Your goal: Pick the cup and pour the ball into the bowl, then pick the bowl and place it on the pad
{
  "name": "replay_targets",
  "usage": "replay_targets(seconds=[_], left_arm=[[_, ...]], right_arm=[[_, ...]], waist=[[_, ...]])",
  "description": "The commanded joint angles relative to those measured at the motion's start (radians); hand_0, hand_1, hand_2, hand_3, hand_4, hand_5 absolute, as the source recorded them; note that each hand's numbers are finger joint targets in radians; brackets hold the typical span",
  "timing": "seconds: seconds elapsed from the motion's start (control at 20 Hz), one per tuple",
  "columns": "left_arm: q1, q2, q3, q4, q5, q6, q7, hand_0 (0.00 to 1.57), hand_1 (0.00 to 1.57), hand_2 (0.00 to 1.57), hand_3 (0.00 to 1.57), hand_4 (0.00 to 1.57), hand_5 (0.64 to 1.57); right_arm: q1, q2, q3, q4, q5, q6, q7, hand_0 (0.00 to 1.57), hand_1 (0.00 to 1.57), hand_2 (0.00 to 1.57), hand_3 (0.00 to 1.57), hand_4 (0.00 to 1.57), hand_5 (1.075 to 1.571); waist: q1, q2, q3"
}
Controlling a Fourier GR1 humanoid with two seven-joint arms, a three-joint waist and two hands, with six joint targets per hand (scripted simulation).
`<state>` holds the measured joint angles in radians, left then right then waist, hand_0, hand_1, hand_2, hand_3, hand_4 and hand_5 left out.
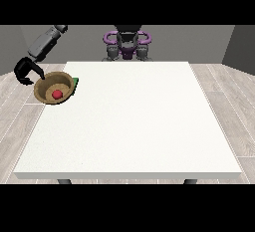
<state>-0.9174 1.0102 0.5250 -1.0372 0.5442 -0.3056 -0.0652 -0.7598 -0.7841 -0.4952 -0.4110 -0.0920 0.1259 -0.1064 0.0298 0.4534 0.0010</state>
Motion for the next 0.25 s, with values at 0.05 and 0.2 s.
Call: replay_targets(seconds=[0.05, 0.2], left_arm=[[0.033, -0.024, -0.023, -0.025, -0.001, 0.002, 0.007, 0.00, 0.00, 0.00, 0.00, 0.00, 1.515], [0.039, -0.010, -0.010, 0.047, -0.010, -0.010, -0.017, 0.00, 0.00, 0.00, 0.00, 0.00, 1.515]], right_arm=[[-0.044, -0.015, -0.008, 0.006, -0.016, 0.003, 0.044, 0.32, 0.32, 0.40, 0.52, 0.00, 1.493], [-0.060, -0.064, -0.005, -0.017, -0.032, 0.085, 0.087, 0.13, 0.13, 0.28, 0.38, 0.00, 1.467]], waist=[[0.012, -0.053, 0.0000], [-0.027, -0.067, -0.0007]])
